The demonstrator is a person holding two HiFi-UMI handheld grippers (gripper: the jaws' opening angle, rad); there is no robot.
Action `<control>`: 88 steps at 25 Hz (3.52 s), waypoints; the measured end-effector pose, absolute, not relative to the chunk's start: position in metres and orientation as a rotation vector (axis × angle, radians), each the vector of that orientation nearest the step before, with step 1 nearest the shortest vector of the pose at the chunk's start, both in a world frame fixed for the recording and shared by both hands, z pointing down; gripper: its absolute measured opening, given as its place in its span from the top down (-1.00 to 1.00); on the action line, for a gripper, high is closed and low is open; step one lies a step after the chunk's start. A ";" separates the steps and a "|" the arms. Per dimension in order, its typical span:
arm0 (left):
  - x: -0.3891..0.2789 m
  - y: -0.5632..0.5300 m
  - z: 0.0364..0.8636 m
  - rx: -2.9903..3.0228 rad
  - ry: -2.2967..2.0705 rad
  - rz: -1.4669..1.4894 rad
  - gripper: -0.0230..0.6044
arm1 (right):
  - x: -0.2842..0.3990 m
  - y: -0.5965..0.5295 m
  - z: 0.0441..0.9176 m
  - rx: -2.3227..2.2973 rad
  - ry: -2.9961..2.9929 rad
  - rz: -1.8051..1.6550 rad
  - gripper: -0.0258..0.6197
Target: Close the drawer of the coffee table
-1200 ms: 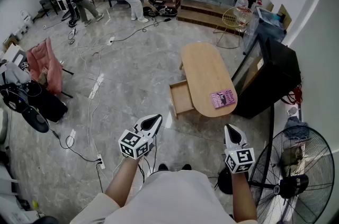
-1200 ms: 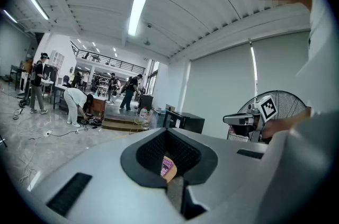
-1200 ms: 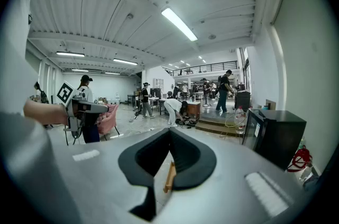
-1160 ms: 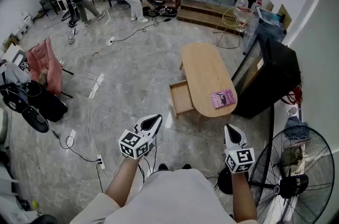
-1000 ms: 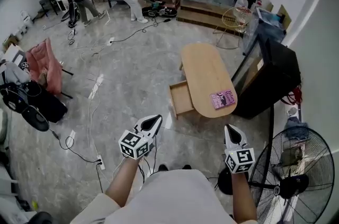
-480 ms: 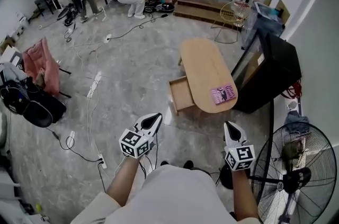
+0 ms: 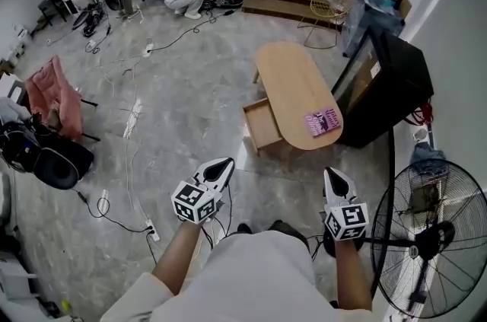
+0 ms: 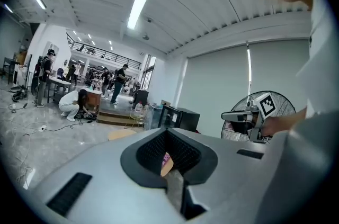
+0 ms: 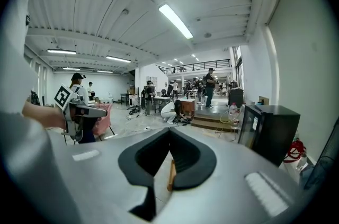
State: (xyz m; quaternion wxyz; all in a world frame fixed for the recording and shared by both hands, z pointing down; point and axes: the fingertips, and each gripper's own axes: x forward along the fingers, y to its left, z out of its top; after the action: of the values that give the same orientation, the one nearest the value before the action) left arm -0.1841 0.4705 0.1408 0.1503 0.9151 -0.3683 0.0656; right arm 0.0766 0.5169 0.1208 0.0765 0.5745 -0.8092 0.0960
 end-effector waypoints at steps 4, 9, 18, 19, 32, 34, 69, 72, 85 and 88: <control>-0.196 0.470 0.144 2.623 -1.047 0.191 0.91 | 0.067 0.523 0.124 1.735 -2.407 0.295 0.89; -0.203 0.466 0.148 2.605 -1.046 0.192 0.91 | 0.065 0.522 0.129 1.736 -2.394 0.316 0.89; -0.194 0.421 0.159 2.582 -1.060 0.205 0.91 | 0.071 0.474 0.144 1.693 -2.406 0.339 0.89; -0.191 0.415 0.159 2.579 -1.065 0.204 0.91 | 0.074 0.466 0.146 1.687 -2.407 0.343 0.89; -0.151 0.332 0.169 2.524 -1.129 0.235 0.91 | 0.114 0.361 0.158 1.600 -2.448 0.368 0.89; -0.142 0.320 0.172 2.516 -1.140 0.244 0.91 | 0.122 0.345 0.161 1.582 -2.458 0.366 0.89; -0.097 0.141 0.239 2.434 -1.000 0.388 0.91 | 0.150 0.198 0.246 1.582 -2.279 0.600 0.89; -0.105 0.118 0.253 2.428 -0.962 0.410 0.91 | 0.139 0.178 0.254 1.585 -2.253 0.613 0.89; -0.129 0.034 0.327 2.393 -0.807 0.523 0.91 | 0.103 0.105 0.310 1.590 -2.097 0.690 0.89; -0.140 0.024 0.348 2.360 -0.784 0.546 0.91 | 0.094 0.093 0.323 1.597 -2.066 0.720 0.89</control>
State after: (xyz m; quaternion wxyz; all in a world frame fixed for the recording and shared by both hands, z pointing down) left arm -0.1398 0.0239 0.3482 0.2932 0.8862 -0.2944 0.2050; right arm 0.0942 0.0932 0.3231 0.2148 0.5757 -0.7451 0.2595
